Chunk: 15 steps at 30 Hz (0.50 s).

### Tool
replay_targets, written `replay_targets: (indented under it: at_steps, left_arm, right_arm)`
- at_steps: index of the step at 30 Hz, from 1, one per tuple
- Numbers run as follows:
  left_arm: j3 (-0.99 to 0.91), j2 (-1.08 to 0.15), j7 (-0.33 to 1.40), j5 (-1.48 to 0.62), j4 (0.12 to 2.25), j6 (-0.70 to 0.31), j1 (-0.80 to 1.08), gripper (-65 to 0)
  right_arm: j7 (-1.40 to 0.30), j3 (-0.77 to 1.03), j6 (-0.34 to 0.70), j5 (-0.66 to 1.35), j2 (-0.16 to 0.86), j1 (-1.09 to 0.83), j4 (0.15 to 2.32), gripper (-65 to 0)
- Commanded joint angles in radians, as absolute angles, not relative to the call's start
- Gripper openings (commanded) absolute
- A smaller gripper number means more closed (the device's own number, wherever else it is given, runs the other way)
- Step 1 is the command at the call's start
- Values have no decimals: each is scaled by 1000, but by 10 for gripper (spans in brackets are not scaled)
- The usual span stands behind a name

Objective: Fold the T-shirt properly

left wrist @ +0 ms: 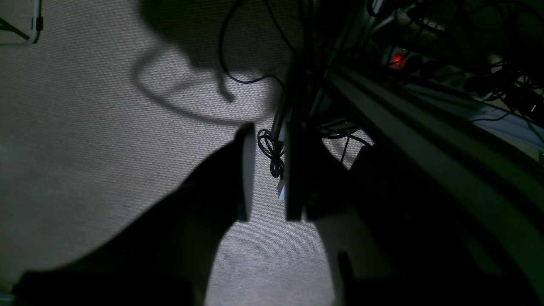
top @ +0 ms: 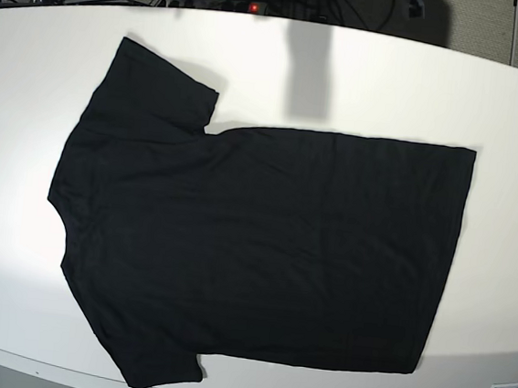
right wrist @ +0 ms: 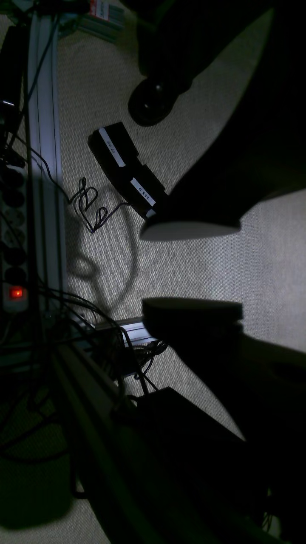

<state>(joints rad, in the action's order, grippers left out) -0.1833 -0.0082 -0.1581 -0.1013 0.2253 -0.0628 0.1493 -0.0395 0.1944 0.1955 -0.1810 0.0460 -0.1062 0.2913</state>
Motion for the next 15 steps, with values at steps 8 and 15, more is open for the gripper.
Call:
replay_targets:
  at_steps: [8,15]
  left_arm:
    - [-183,-12,-168,-101,231,-71,167,-523]
    - [-183,-12,-165,-101,231,-71,169,-523]
  right_arm:
    - [-45,194,207,-180,65,-111,299,-420]
    - [-58,194,245,-180,105,-112,299,-421]
